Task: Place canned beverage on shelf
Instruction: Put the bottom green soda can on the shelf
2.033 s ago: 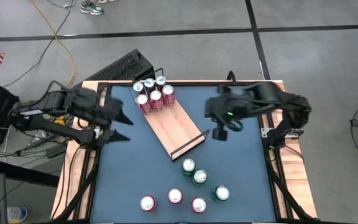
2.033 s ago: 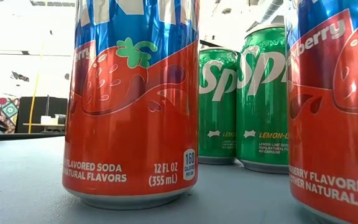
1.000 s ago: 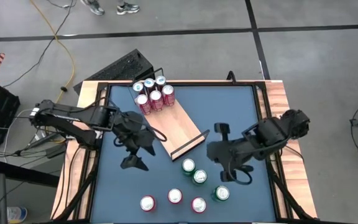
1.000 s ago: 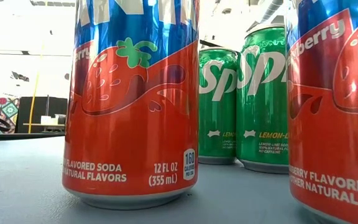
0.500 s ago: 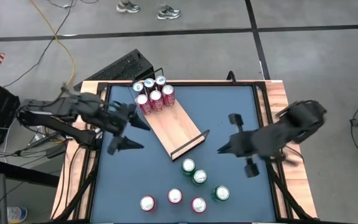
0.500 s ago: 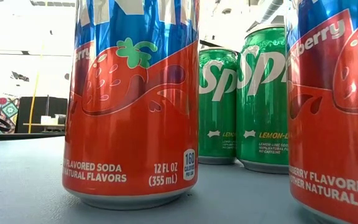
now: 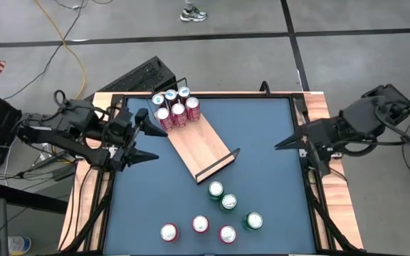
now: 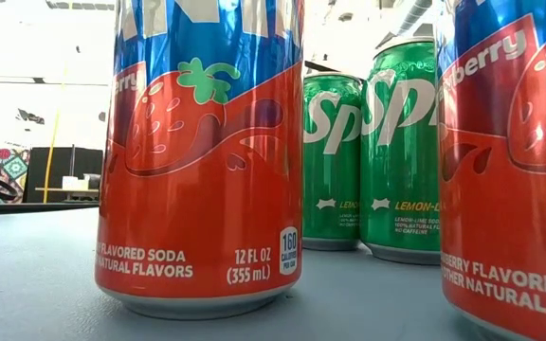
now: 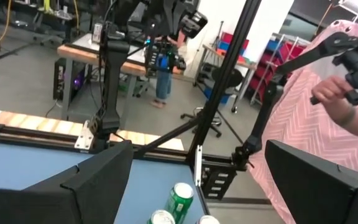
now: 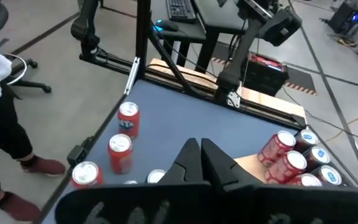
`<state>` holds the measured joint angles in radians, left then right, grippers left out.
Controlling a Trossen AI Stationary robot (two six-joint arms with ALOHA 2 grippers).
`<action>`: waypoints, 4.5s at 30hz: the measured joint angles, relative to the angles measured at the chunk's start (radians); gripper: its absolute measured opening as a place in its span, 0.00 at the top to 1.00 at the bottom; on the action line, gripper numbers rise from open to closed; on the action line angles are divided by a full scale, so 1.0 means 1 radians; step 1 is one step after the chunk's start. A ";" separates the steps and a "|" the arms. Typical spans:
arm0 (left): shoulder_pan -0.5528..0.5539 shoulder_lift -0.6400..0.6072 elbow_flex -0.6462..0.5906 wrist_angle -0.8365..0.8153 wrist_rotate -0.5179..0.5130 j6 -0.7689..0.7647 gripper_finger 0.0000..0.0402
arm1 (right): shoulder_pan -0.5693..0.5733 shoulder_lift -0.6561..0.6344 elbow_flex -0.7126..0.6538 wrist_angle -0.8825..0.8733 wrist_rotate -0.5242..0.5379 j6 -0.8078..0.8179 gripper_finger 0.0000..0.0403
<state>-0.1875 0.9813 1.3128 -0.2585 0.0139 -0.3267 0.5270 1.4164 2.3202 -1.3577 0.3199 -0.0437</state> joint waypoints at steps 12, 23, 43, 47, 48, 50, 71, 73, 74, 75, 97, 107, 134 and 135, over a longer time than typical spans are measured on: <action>0.000 0.000 0.000 0.030 -0.030 -0.017 0.12 | -0.013 -0.339 -0.625 0.468 -0.003 -0.014 1.00; -0.005 0.001 0.000 0.034 -0.058 -0.058 0.12 | -0.032 -0.557 -1.088 0.893 -0.007 0.110 1.00; -0.063 0.107 0.000 0.083 -0.133 -0.104 0.12 | -0.056 -0.493 -1.108 0.810 0.019 0.169 0.81; -0.091 0.149 0.000 0.120 -0.132 -0.105 0.12 | -0.066 -0.454 -1.108 0.813 0.022 0.101 0.81; -0.102 0.158 0.000 0.127 -0.132 -0.105 0.12 | -0.069 -0.445 -1.108 0.811 0.022 0.104 0.81; -0.124 0.173 0.000 0.125 -0.132 -0.109 0.12 | -0.076 -0.421 -1.108 0.797 0.022 0.128 0.80; -0.324 0.184 0.000 -0.070 -0.186 -0.139 0.12 | 0.018 -0.069 -1.108 0.719 -0.031 0.489 0.37; -0.344 0.183 0.000 -0.068 -0.187 -0.139 0.12 | 0.027 -0.040 -1.108 0.745 -0.033 0.503 0.37; -0.355 0.183 0.000 -0.068 -0.186 -0.139 0.12 | 0.030 -0.027 -1.108 0.771 -0.035 0.517 0.38; -0.364 0.183 0.000 -0.068 -0.187 -0.139 0.12 | 0.033 -0.015 -1.108 0.794 -0.037 0.533 0.38; -0.475 0.183 0.000 -0.065 -0.450 -0.202 0.12 | 0.041 0.012 -1.108 0.888 -0.140 0.743 0.38; -0.475 0.183 0.000 -0.064 -0.493 -0.220 0.12 | -0.002 0.012 -1.108 0.889 -0.139 0.743 0.38; -0.474 0.184 0.000 -0.068 -0.525 -0.148 0.12 | 0.081 0.010 -1.108 0.935 -0.270 0.874 0.38; -0.474 0.184 0.000 -0.070 -0.526 -0.148 0.12 | 0.094 0.010 -1.108 0.921 -0.271 0.898 0.38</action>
<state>-0.6617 1.1652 1.3132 -0.3287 -0.5116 -0.4747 0.6208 1.4265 1.2125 -0.4363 0.0490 0.8547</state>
